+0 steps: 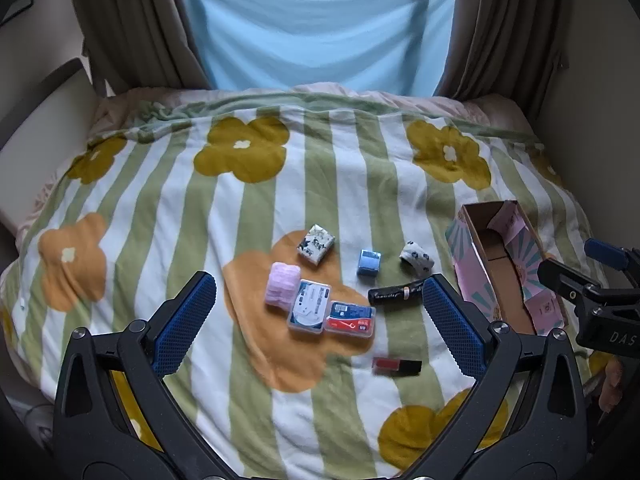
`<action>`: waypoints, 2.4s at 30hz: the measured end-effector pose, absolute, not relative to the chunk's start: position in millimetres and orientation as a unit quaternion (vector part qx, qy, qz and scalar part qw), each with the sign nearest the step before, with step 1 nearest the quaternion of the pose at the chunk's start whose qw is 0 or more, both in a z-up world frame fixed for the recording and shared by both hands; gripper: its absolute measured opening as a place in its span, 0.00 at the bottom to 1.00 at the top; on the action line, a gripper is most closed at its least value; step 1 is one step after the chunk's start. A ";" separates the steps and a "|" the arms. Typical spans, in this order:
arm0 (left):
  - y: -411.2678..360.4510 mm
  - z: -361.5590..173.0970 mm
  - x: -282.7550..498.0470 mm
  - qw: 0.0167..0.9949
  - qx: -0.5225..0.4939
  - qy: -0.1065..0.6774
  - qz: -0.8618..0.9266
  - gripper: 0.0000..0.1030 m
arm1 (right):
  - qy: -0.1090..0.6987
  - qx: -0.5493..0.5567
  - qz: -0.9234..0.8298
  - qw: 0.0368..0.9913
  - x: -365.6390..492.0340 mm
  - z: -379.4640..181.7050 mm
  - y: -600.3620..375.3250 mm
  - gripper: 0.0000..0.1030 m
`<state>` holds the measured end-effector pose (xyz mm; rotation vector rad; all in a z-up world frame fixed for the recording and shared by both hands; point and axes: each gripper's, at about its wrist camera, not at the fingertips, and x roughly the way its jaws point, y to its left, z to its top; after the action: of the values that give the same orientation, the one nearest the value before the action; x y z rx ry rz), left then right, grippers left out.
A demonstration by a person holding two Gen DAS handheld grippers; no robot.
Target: Organize objects
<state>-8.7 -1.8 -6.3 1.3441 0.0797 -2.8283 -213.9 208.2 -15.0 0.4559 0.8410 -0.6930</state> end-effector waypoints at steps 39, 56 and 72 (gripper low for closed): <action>1.3 2.0 -3.7 0.020 0.427 0.023 -0.904 0.99 | 0.398 0.195 -0.259 0.858 -222.2 -5.4 213.4 0.99; 4.6 2.4 -6.9 0.022 0.428 0.029 -0.903 0.99 | 0.400 0.185 -0.231 0.868 -221.4 -4.1 215.6 0.99; 6.7 1.7 -5.8 0.027 0.427 0.030 -0.903 0.99 | 0.402 0.178 -0.214 0.872 -222.8 -4.6 215.6 0.99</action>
<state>-5.8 6.7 1.7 1.3189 0.0938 -2.7890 -222.8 215.6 -4.6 0.3724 0.8409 -0.4482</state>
